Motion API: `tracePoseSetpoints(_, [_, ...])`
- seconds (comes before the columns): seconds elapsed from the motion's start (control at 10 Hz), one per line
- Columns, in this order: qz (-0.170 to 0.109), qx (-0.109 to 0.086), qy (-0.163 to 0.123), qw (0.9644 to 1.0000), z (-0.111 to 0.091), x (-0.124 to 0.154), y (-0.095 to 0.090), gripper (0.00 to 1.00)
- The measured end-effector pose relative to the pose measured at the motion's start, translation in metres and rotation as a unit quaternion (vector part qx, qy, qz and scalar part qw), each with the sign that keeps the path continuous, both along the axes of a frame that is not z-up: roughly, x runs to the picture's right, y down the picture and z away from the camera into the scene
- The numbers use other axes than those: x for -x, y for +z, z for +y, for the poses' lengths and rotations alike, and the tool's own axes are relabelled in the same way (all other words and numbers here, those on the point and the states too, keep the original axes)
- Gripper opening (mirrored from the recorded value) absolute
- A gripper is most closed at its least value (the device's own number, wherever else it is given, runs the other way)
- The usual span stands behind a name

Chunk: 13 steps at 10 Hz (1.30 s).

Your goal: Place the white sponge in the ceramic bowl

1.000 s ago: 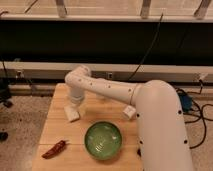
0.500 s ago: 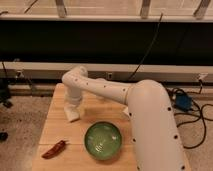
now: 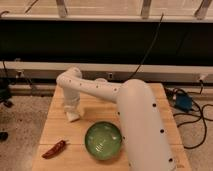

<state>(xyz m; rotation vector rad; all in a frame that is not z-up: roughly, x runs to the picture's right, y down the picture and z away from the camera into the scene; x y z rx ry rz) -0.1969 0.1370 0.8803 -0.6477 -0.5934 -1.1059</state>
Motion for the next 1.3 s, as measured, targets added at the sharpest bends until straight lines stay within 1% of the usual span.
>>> tracePoseSetpoints(0.3, [-0.014,0.007,-0.035,0.9993,0.004,0.001,0.004,0.8])
tracePoseSetpoints(0.4, [-0.017,0.012,-0.043,0.9988,0.007,0.001,0.007,0.78])
tracePoseSetpoints(0.6, [-0.02,0.023,-0.05,0.9983,0.013,-0.001,0.011,0.62])
tracePoseSetpoints(0.8, [-0.024,0.031,-0.054,0.9978,0.018,0.0,0.014,0.4])
tracePoseSetpoints(0.9, [-0.024,0.032,-0.055,0.9977,0.019,0.0,0.014,0.32])
tracePoseSetpoints(1.0, [-0.025,0.033,-0.055,0.9976,0.019,0.0,0.014,0.2])
tracePoseSetpoints(1.1, [-0.026,0.034,-0.054,0.9976,0.019,0.001,0.013,0.11])
tracePoseSetpoints(1.2, [-0.025,0.034,-0.052,0.9978,0.018,0.002,0.011,0.03])
tracePoseSetpoints(1.3, [-0.026,0.031,-0.051,0.9979,0.012,-0.001,0.005,0.0])
